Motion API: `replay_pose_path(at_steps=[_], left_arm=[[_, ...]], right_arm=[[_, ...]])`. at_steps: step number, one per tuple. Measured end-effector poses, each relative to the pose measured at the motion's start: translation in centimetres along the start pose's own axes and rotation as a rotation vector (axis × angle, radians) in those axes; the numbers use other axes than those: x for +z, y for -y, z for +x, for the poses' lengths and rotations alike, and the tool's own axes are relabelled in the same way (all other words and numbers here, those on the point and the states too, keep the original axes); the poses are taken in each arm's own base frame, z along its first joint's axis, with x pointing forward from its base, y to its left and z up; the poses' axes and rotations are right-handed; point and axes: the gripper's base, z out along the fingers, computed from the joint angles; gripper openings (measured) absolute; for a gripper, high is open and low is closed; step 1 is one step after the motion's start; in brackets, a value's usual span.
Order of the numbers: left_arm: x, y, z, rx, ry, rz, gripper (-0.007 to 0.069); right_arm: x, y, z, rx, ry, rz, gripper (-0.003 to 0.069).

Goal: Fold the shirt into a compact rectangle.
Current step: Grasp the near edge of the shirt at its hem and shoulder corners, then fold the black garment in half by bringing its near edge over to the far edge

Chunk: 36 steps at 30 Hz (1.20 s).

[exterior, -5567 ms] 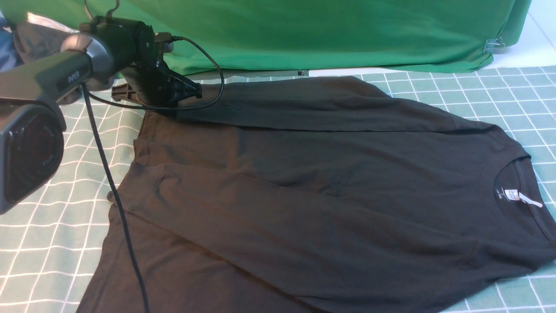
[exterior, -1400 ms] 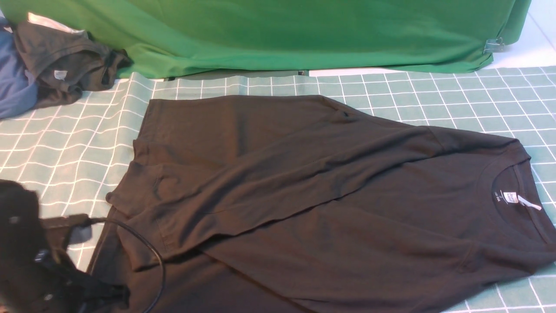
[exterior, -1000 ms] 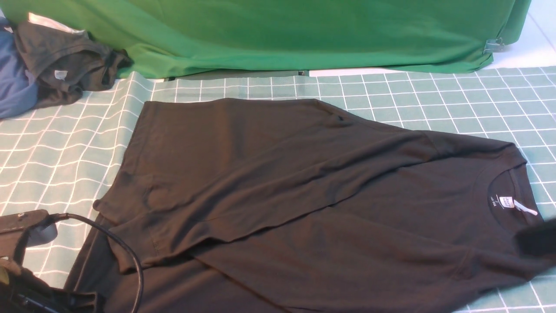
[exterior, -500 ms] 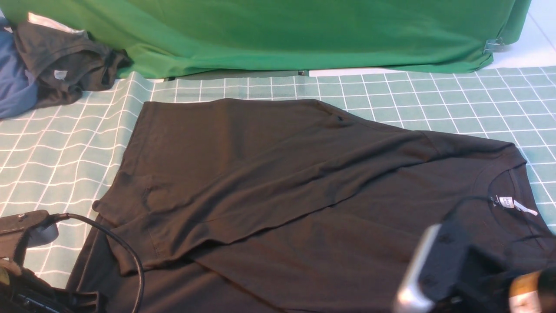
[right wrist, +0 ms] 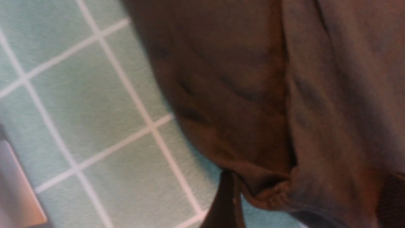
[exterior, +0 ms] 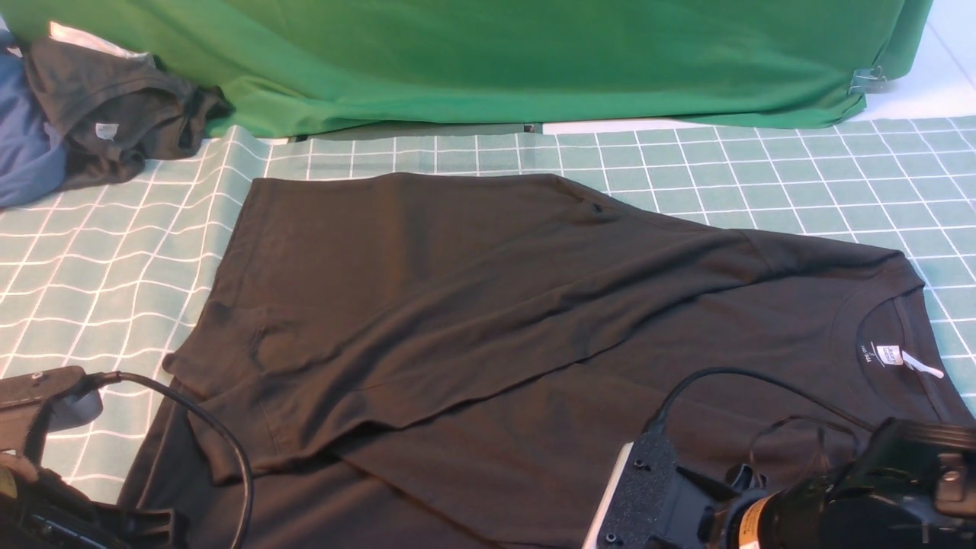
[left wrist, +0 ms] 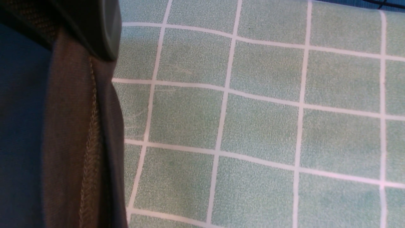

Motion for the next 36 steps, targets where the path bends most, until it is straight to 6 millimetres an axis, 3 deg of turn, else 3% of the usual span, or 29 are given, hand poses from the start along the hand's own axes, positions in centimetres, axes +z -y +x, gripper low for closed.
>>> replay_pose_path(at_steps=[2, 6, 8, 11, 15, 26, 29, 36], left_arm=[[0.0, 0.0, 0.0, 0.000, 0.002, 0.001, 0.0013], [0.0, 0.0, -0.1, 0.000, 0.011, 0.003, 0.0013], [0.0, 0.0, -0.1, 0.001, 0.012, 0.004, 0.0014], [0.0, 0.0, -0.1, 0.002, 0.011, 0.003, 0.0014], [0.0, 0.0, 0.2, 0.003, -0.012, -0.003, 0.0014], [-4.0, -0.3, 2.6, -0.062, 0.083, 0.073, 0.0014], [-4.7, -0.1, 2.4, -0.067, 0.101, 0.081, 0.0014], [-6.6, 0.8, -0.8, -0.082, 0.184, 0.095, 0.0014]], right_arm=[[0.2, 0.1, 0.0, -0.010, -0.006, 0.004, 0.0530], [0.5, 0.2, -0.1, -0.028, 0.005, 0.019, 0.0418], [0.5, 0.3, -0.2, -0.033, 0.017, 0.026, 0.0227], [0.5, 0.3, -0.1, -0.036, 0.008, 0.024, 0.0068], [0.1, 0.1, 0.1, -0.040, -0.014, 0.012, 0.0047], [-6.5, -1.2, 1.5, -0.042, -0.002, -0.038, 0.0046], [-7.5, -1.3, 1.7, -0.048, 0.026, -0.034, 0.0046], [-9.8, -0.1, 0.1, -0.079, 0.072, 0.110, 0.0045]])
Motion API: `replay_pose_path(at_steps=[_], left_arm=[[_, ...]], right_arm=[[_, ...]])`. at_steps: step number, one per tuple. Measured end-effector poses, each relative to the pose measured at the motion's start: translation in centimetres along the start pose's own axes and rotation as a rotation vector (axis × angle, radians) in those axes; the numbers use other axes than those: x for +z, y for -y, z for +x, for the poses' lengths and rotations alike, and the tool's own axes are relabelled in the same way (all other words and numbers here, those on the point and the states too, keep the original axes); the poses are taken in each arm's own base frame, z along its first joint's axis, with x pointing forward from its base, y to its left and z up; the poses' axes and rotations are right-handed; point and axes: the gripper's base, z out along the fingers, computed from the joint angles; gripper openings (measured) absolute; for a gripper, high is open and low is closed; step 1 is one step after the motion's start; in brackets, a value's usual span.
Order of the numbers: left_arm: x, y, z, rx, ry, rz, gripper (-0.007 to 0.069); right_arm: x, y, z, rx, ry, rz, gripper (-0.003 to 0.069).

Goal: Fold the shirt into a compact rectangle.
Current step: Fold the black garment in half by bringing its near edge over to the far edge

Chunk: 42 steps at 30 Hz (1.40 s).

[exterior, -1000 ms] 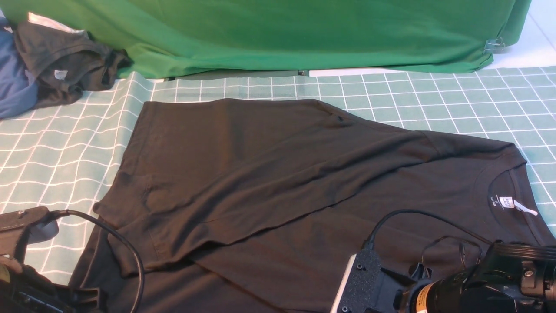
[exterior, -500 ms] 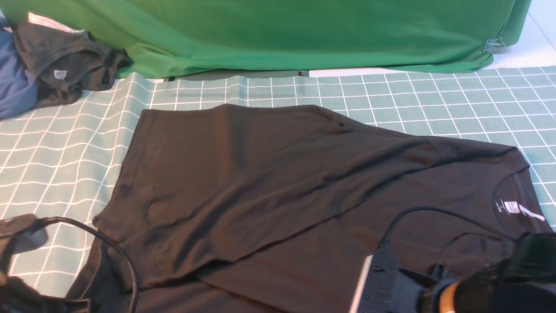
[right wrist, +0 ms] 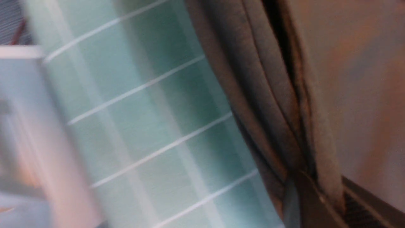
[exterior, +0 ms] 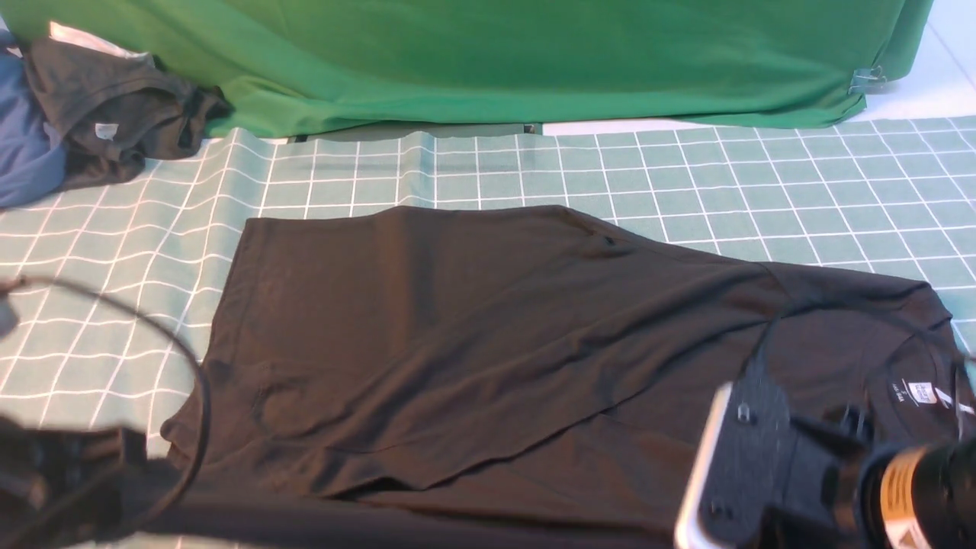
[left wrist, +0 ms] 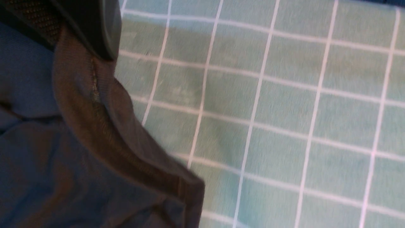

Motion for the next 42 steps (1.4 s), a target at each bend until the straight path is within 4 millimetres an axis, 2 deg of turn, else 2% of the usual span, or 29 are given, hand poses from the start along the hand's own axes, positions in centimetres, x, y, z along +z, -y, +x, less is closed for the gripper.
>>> replay_pose_path(at_steps=[6, 8, 12, 15, 18, 19, 21, 23, 24, 26, 28, 32, 42], left_arm=[[1.0, 1.2, -3.6, 0.002, 0.038, -0.015, 0.0014], [1.5, 1.7, -5.0, 0.001, 0.043, -0.017, 0.0014], [2.3, 2.6, -7.0, -0.005, 0.057, -0.009, 0.0014], [3.3, 3.5, -9.2, -0.008, 0.077, 0.002, 0.0014], [3.9, 4.0, -10.4, -0.009, 0.082, 0.004, 0.0014], [4.5, 4.4, -11.4, -0.011, 0.089, 0.007, 0.0014], [4.7, 4.6, -12.1, -0.010, 0.095, 0.007, 0.0014], [5.9, 5.3, -14.0, 0.000, 0.101, -0.006, 0.0014], [6.0, 5.4, -14.3, 0.002, 0.102, -0.008, 0.0014], [6.8, 6.0, -16.3, 0.015, 0.114, -0.021, 0.0014], [7.2, 6.3, -17.3, 0.021, 0.120, -0.027, 0.0014], [8.8, 7.3, -20.6, 0.049, 0.134, -0.065, 0.0014], [12.0, 7.6, -24.5, 0.124, 0.131, -0.199, 0.0014]], right_arm=[[-1.7, 1.9, -1.9, -0.019, 0.053, 0.155, 0.0043], [-1.9, 3.1, -2.6, 0.011, 0.057, 0.192, 0.0042], [-1.5, 5.3, -3.2, 0.065, 0.047, 0.233, 0.0042], [-0.5, 8.3, -3.7, 0.116, 0.033, 0.276, 0.0042], [-0.1, 9.7, -4.1, 0.130, 0.032, 0.294, 0.0042], [0.2, 10.9, -4.7, 0.145, 0.037, 0.311, 0.0042], [0.4, 11.5, -5.0, 0.147, 0.039, 0.318, 0.0042], [1.3, 13.2, -6.0, 0.156, 0.039, 0.334, 0.0042], [1.5, 13.3, -5.9, 0.156, 0.034, 0.333, 0.0042], [2.5, 15.0, -6.6, 0.177, 0.024, 0.343, 0.0042], [3.2, 15.7, -6.9, 0.185, 0.017, 0.344, 0.0042], [5.6, 17.9, -7.8, 0.176, 0.007, 0.350, 0.0042], [10.2, 21.2, -9.6, 0.137, 0.016, 0.360, 0.0041]])
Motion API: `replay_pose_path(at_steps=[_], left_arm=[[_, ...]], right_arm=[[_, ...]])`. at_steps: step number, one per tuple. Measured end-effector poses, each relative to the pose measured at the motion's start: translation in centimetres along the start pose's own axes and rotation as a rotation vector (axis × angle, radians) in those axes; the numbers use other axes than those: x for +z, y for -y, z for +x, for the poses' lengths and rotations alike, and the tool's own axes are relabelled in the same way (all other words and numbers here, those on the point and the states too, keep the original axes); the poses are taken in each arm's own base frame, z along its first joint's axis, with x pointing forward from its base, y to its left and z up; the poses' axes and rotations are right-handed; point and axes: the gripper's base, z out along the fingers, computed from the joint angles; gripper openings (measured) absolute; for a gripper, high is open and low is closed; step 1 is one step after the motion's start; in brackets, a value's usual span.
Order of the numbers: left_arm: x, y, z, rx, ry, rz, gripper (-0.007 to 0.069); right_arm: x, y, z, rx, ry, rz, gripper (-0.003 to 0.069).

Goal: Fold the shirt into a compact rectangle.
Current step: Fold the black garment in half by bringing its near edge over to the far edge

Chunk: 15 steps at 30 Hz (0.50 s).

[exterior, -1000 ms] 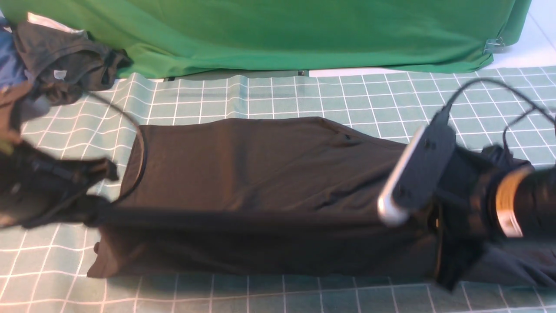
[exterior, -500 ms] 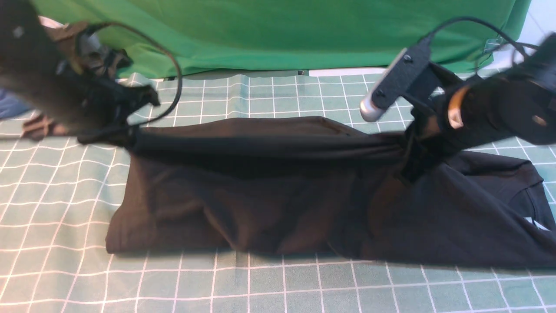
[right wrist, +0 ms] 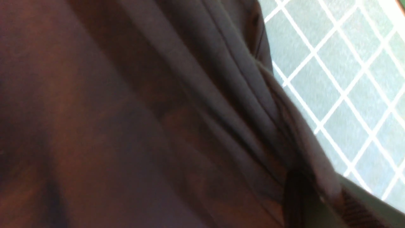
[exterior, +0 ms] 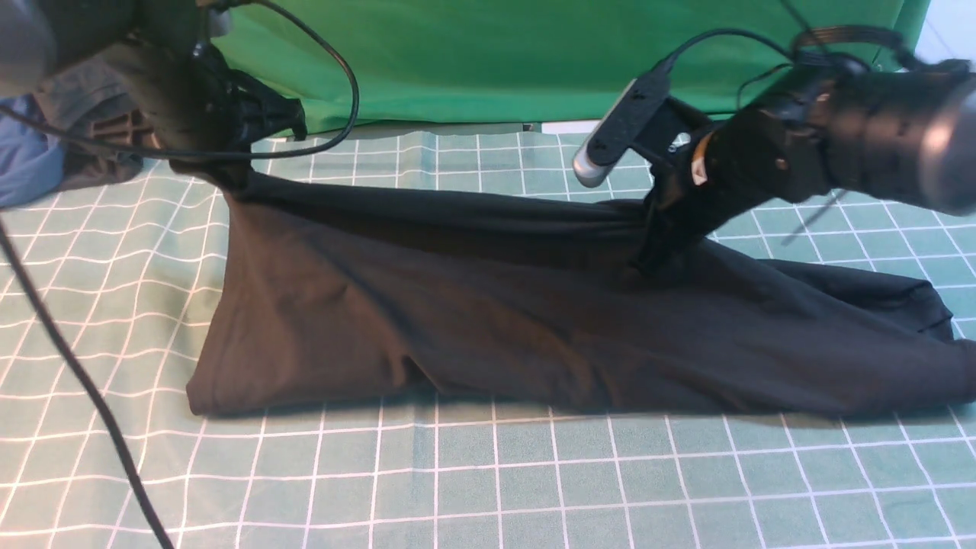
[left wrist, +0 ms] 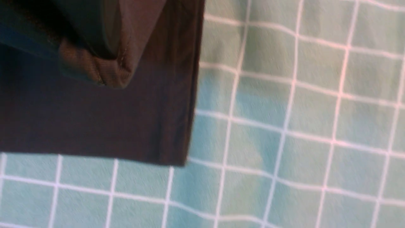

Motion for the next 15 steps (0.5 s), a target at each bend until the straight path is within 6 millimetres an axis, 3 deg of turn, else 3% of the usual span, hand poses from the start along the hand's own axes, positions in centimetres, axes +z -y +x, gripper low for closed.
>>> replay_pose_path(at_steps=[7, 15], left_arm=[[2.3, 0.4, -1.0, 0.027, 0.002, -0.026, 0.0015], [4.1, 0.8, -1.3, 0.050, 0.038, -0.026, 0.0029]], right_arm=[[3.0, 0.3, -0.7, 0.001, 0.011, 0.004, 0.0041], [4.4, 0.4, -0.8, 0.000, 0.052, 0.015, 0.0047]])
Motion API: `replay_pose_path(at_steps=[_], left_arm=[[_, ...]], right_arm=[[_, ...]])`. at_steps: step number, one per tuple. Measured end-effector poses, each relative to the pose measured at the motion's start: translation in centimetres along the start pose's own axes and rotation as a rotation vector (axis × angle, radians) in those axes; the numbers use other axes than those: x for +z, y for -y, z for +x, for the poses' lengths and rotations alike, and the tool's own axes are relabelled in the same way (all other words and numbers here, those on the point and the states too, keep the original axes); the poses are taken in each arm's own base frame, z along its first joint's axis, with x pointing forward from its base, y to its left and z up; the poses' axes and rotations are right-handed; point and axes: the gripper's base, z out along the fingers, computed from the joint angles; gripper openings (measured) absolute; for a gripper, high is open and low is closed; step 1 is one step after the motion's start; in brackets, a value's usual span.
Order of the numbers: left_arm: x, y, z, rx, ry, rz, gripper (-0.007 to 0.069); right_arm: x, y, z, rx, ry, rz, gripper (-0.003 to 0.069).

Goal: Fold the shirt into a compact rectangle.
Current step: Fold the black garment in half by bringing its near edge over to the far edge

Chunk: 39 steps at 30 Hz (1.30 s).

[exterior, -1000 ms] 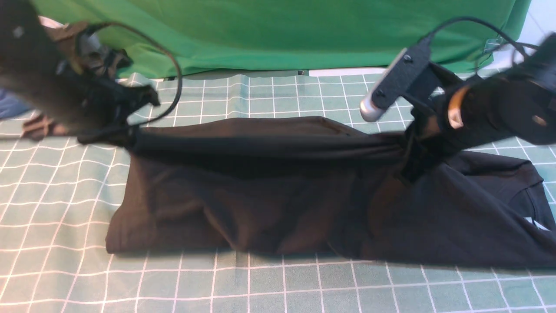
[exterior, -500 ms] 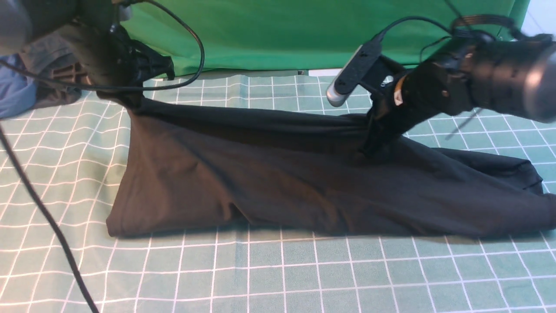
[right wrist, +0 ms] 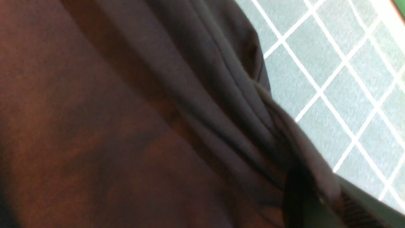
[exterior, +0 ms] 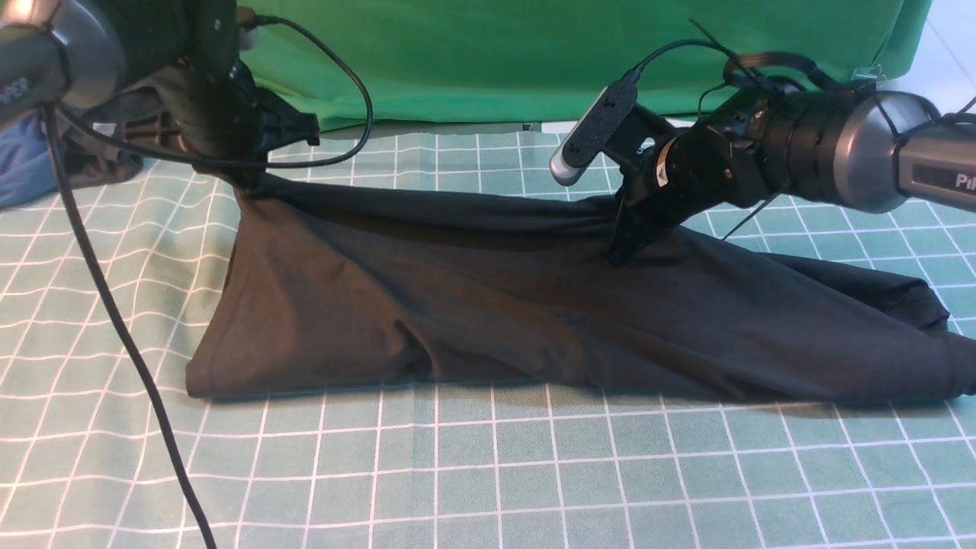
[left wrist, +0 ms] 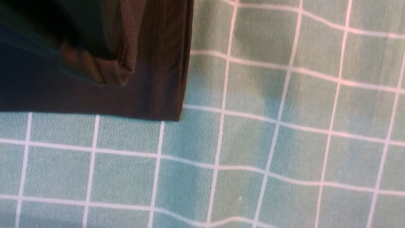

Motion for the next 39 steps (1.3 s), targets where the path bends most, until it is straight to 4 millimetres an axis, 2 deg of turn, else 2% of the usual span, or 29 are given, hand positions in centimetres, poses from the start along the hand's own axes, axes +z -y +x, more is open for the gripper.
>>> replay_pose_path(at_steps=[4, 10, 11, 12, 14, 17, 21, 24, 26, 27, 30, 33, 35, 39], left_arm=[[0.0, 0.1, -0.5, 0.012, 0.051, 0.007, 0.0122], [0.2, -0.2, -0.6, 0.014, 0.063, -0.027, 0.0359], [0.2, -0.2, -0.6, 0.015, 0.061, -0.030, 0.0359], [0.2, -0.5, -0.2, 0.017, 0.025, -0.057, 0.0408], [0.2, -0.7, 0.2, 0.023, -0.027, -0.081, 0.0433], [0.0, -1.0, 1.3, 0.081, -0.146, -0.111, 0.0425], [-0.2, -0.9, 2.3, 0.124, -0.267, -0.088, 0.0320], [-0.1, -0.6, 2.7, 0.137, -0.297, -0.055, 0.0224], [0.1, -0.4, 3.1, 0.143, -0.317, -0.027, 0.0141], [0.4, -0.2, 3.6, 0.160, -0.340, -0.002, 0.0073], [0.9, 0.0, 4.4, 0.180, -0.379, 0.029, 0.0017], [1.4, 0.0, 5.2, 0.187, -0.411, 0.032, 0.0018], [1.7, -0.1, 5.7, 0.193, -0.432, 0.029, 0.0044], [2.0, -0.1, 6.2, 0.199, -0.442, 0.027, 0.0141]], right_arm=[[0.7, -0.1, -0.2, 0.017, 0.039, 0.006, 0.0108], [1.7, -0.4, -0.1, 0.031, 0.075, 0.009, 0.0279], [1.8, -0.4, -0.1, 0.031, 0.074, 0.009, 0.0283], [1.8, -0.4, -0.1, 0.028, 0.071, 0.009, 0.0316], [1.5, -0.3, -0.2, 0.023, 0.074, 0.014, 0.0331], [0.4, 0.2, -0.5, 0.031, 0.070, 0.022, 0.0341], [-3.0, 1.6, -1.1, 0.135, 0.066, 0.046, 0.0333], [-5.1, 2.4, -1.1, 0.179, 0.038, 0.056, 0.0293], [-6.1, 2.6, -1.0, 0.193, 0.014, 0.058, 0.0249], [-6.9, 2.8, -0.9, 0.201, -0.008, 0.058, 0.0202], [-7.6, 2.9, -0.9, 0.210, -0.017, 0.060, 0.0132], [-7.8, 2.9, -0.9, 0.214, -0.018, 0.061, 0.0097], [-7.8, 2.9, -0.9, 0.214, -0.018, 0.061, 0.0092], [-7.8, 2.9, -0.9, 0.222, -0.016, 0.061, 0.0087]])
